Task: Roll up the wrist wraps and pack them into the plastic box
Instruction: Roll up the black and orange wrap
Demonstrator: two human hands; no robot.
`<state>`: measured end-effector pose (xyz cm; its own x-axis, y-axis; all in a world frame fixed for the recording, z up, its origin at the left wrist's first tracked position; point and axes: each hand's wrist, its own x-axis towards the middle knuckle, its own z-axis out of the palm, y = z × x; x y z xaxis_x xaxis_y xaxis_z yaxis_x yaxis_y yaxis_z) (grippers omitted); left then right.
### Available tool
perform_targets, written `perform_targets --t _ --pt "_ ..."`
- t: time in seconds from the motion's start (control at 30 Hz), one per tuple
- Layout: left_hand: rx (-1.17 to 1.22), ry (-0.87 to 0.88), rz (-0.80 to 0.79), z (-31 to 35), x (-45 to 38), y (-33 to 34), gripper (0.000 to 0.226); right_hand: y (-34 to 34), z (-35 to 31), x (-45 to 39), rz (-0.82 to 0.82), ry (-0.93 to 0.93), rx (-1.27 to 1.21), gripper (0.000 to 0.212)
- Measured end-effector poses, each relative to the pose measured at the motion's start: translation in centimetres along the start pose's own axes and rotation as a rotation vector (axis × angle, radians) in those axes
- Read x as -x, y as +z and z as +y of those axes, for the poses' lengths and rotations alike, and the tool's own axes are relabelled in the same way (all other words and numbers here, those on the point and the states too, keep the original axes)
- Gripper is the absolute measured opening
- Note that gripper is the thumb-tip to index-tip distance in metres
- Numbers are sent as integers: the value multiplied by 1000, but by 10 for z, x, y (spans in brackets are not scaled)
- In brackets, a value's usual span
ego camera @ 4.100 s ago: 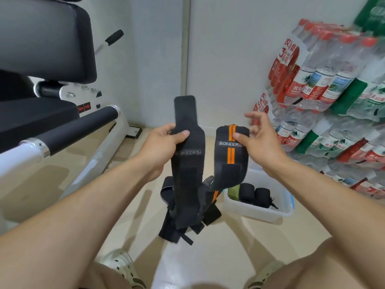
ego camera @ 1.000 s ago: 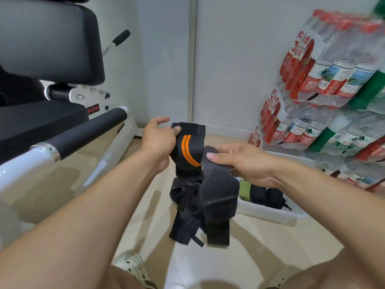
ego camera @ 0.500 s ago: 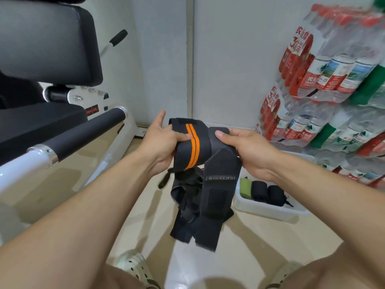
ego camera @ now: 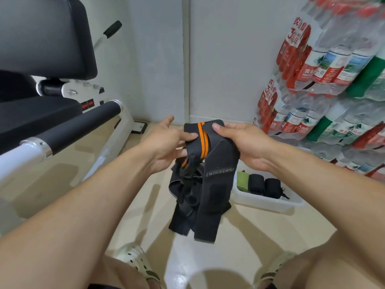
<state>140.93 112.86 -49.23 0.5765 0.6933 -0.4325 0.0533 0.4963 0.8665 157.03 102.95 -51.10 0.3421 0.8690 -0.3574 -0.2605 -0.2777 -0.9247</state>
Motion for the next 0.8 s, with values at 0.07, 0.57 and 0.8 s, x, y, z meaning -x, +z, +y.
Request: perform_targets --t 0.07,0.57,0.8 --pt "-45 12 12 -1 0 -1 97 0 -1 1 -30 -6 35 27" --pt "132 260 243 -6 -6 4 94 21 12 13 -31 2 -11 27" --pt "179 270 242 -6 1 14 89 29 14 12 26 -12 -94 30"
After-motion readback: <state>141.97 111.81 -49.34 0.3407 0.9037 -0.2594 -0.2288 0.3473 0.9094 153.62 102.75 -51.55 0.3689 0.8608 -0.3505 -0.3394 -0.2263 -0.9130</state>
